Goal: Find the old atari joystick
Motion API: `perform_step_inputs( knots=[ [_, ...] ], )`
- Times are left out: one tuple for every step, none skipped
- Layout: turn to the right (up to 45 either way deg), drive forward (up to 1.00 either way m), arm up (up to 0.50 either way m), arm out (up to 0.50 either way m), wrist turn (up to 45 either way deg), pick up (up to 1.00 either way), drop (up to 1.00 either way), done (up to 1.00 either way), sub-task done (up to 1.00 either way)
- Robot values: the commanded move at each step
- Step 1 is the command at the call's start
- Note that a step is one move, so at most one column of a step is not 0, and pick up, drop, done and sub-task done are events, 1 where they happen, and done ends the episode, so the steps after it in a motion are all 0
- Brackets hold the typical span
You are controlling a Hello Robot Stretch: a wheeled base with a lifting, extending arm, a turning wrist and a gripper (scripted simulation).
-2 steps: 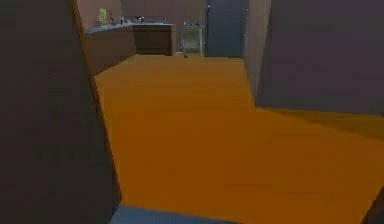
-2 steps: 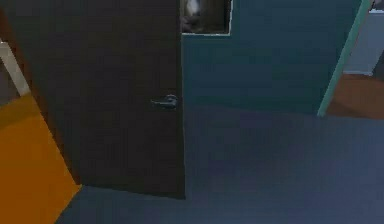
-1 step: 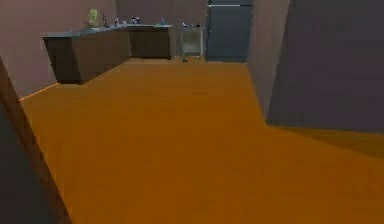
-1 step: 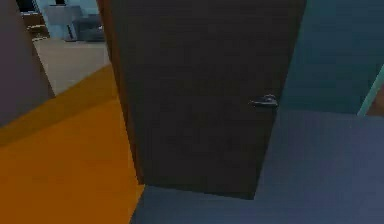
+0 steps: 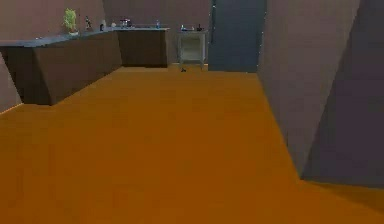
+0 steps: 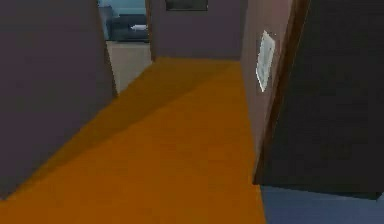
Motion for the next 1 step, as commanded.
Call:
perform_step_inputs(
  knots=[
    [0.0,1.0,0.0,0.0,0.0,0.0,0.0,0.0,0.0]
  ],
)
